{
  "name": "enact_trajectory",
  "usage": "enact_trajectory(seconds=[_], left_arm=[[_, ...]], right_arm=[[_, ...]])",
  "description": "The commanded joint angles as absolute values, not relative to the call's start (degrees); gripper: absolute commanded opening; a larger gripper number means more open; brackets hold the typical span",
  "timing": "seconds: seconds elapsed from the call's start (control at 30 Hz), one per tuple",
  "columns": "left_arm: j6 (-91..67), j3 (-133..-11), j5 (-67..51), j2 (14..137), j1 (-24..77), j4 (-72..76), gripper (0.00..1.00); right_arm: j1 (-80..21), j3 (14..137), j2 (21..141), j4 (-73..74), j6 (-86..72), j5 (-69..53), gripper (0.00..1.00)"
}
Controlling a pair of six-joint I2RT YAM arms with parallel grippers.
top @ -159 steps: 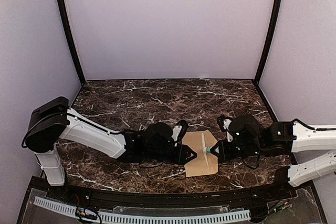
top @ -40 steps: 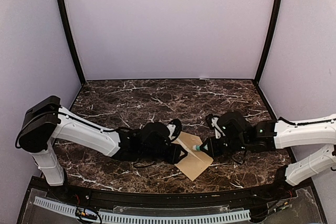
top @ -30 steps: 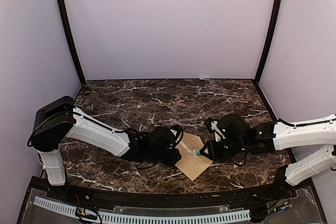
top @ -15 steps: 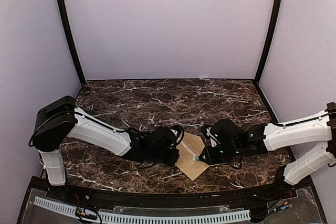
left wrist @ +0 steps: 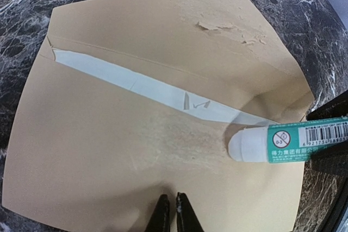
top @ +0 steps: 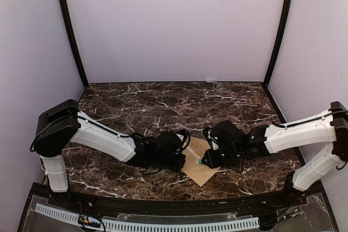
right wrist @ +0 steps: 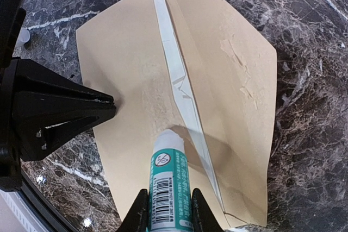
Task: Place the letter into the envelope and seal it
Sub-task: Paint the envelope at the center of the board.
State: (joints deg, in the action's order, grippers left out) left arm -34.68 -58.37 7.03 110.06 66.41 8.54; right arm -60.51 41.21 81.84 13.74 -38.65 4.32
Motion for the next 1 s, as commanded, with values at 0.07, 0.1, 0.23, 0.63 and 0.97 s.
enact_trajectory(seconds=[0.07, 0.1, 0.23, 0.63, 0.97], left_arm=[[-34.18, -56.61, 5.42, 111.34, 66.62, 7.43, 0.05], [-34.14, -56.6, 5.44, 111.35, 66.62, 7.5, 0.05], [-34.03, -56.47, 5.29, 111.55, 66.62, 7.8, 0.03], [-33.56, -56.16, 5.36, 111.91, 66.62, 8.26, 0.01], [-34.12, -55.13, 6.22, 110.8, 66.62, 8.28, 0.01]], right_arm=[[-60.96, 43.75, 84.5, 13.09, -37.9, 6.02, 0.0], [-60.92, 44.11, 84.89, 13.01, -37.83, 6.06, 0.0], [-60.91, 45.33, 86.38, 12.9, -37.46, 6.1, 0.0], [-60.84, 48.31, 91.68, 10.35, -37.4, 6.47, 0.0], [-60.88, 50.19, 92.98, 8.98, -37.03, 6.23, 0.0]])
